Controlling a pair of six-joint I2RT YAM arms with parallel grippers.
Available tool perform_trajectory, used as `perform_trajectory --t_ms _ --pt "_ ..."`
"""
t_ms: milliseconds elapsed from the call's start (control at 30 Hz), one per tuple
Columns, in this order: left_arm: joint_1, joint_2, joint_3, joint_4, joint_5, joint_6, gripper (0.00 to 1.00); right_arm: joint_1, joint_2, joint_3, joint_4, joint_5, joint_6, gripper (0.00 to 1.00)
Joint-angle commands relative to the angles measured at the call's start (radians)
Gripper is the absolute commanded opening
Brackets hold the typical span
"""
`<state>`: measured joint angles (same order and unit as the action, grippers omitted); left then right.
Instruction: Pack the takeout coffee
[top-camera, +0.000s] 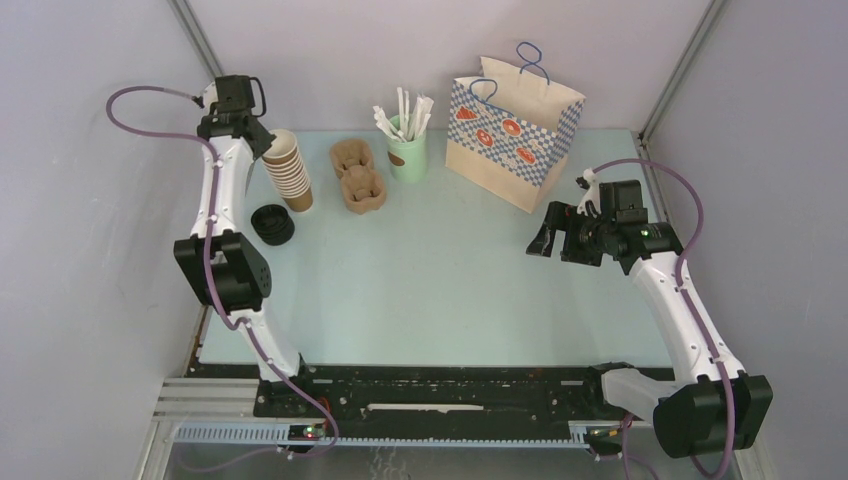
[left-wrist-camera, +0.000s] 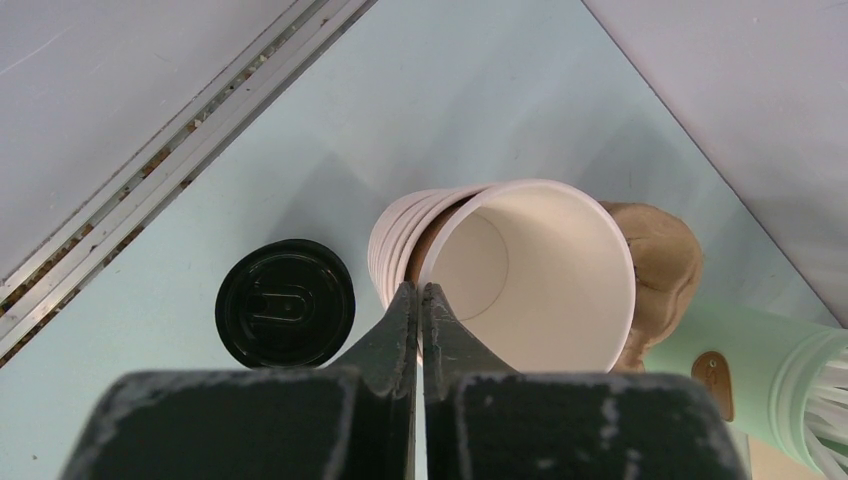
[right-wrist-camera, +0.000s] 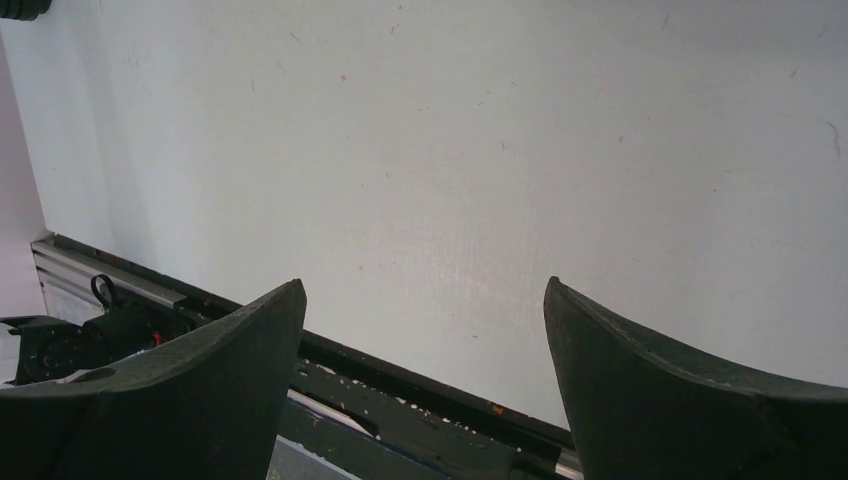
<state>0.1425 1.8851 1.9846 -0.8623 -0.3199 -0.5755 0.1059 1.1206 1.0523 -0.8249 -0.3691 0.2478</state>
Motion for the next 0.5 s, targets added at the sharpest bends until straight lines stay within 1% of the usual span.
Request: perform_trajectory --t_ms 0,267,400,467 --pt "0.001 -0.064 0.052 0.048 -0.019 0.008 0.0 -0.003 -0.006 0.023 0.029 -0.013 -0.016 0.97" --pt "0.001 -0.146 0.083 0.086 -0.008 -0.003 0.0 0.013 -0.013 0.022 0.031 -0.019 -0.014 0.97" --pt "0.0 -0.205 0.077 0.09 -0.013 -0.006 0.0 0.034 -0.013 0.029 0.029 -0.016 -0.016 0.97" --pt "-0.004 -0.243 0.051 0.093 -0.002 -0.015 0.0 0.042 -0.012 0.032 0.029 -0.016 -0.015 0.97"
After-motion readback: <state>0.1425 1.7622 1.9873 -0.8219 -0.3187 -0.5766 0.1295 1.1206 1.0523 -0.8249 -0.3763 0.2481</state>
